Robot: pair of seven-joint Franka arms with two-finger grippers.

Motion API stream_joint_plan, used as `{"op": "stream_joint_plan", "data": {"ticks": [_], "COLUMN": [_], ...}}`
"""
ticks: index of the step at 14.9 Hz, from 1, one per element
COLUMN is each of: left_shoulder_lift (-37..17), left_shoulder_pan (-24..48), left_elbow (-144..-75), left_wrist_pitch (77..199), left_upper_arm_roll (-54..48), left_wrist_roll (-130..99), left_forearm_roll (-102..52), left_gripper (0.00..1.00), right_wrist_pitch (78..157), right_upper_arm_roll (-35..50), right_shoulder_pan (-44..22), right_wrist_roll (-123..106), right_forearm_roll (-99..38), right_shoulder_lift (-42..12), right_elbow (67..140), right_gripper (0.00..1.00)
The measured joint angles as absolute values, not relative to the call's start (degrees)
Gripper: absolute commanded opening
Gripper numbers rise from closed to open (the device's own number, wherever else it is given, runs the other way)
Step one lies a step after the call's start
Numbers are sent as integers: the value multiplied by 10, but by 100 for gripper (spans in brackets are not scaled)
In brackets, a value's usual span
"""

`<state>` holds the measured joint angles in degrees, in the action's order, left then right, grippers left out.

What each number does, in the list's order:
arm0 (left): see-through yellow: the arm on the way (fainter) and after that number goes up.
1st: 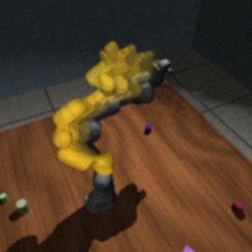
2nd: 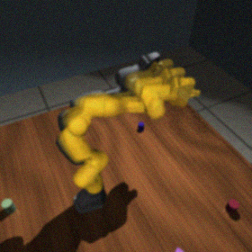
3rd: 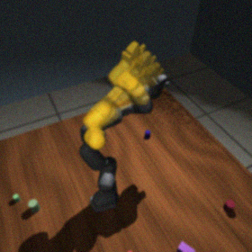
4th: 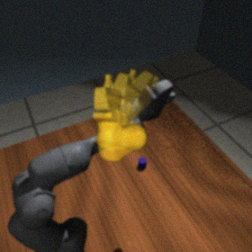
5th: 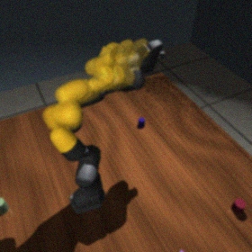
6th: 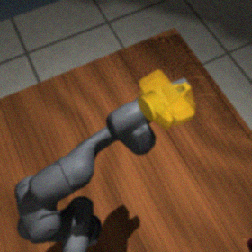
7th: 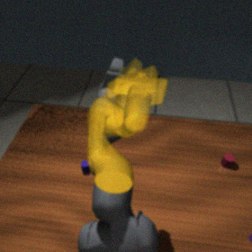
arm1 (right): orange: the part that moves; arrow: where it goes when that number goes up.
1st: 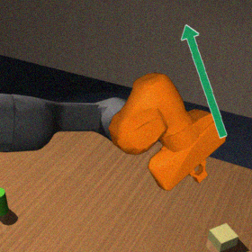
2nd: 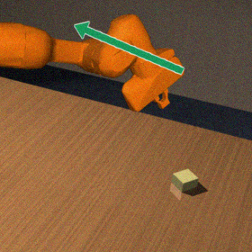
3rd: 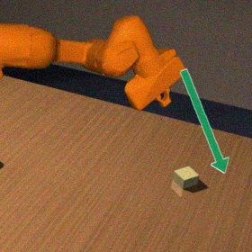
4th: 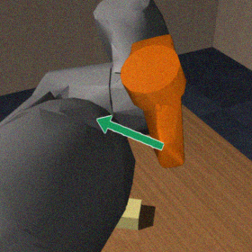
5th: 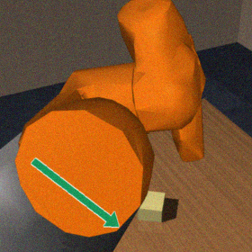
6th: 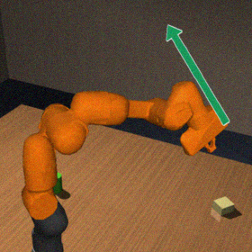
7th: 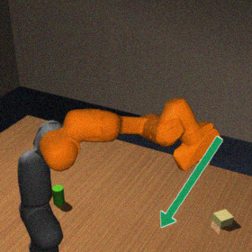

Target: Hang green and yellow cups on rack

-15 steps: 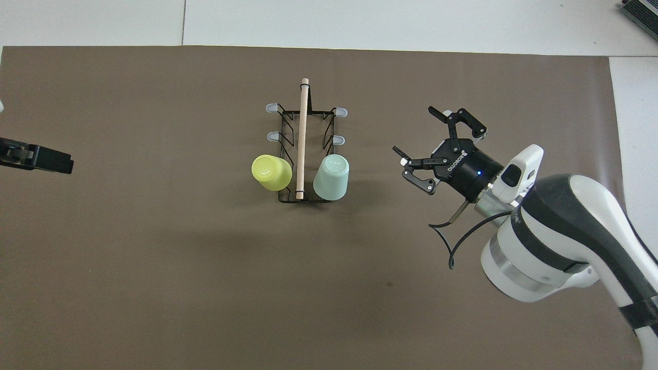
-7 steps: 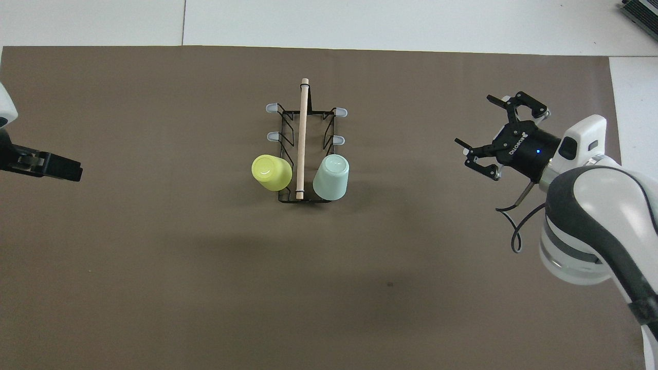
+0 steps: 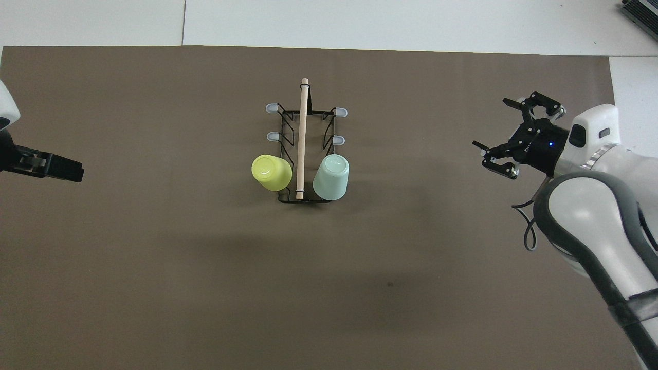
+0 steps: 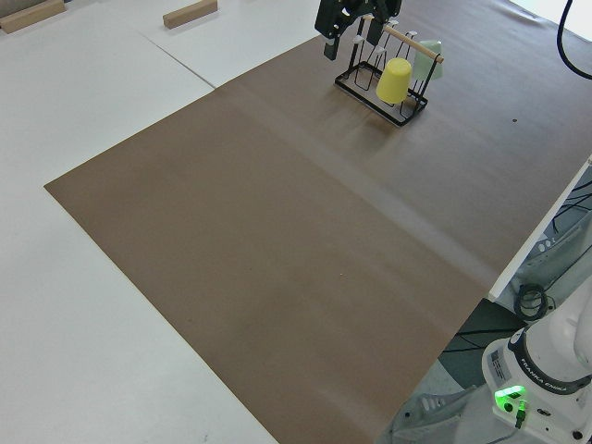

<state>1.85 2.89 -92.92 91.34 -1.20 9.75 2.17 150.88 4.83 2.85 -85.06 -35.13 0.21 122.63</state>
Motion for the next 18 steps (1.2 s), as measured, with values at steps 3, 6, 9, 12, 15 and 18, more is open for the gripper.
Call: {"op": "stream_joint_plan", "data": {"ticks": [3,6,9,12,15,18], "left_shoulder_lift": [20,21,21,21,21,21], "left_shoulder_pan": [29,33,38,44,44,45], "left_elbow": [-929,-928,-928,-928,-928,-928], "left_wrist_pitch": [913,913,913,912,911,909], "left_upper_arm_roll": [-12,-13,-7,9,11,12], "left_wrist_roll": [97,97,97,97,97,97], "left_forearm_roll": [19,11,6,2,0,-5], "left_gripper": [100,100,100,100,100,100], "right_wrist_pitch": [1428,1319,1190,1089,1011,945], "right_upper_arm_roll": [48,50,56,57,57,52], "right_shoulder_pan": [52,51,45,40,41,41], "right_wrist_roll": [-688,-521,-349,-225,-85,18], "right_forearm_roll": [-162,-10,63,68,66,27], "right_shoulder_lift": [3,7,10,11,11,12], "right_elbow": [1189,1135,1074,1026,992,962], "right_gripper": [100,100,100,100,100,100]}}
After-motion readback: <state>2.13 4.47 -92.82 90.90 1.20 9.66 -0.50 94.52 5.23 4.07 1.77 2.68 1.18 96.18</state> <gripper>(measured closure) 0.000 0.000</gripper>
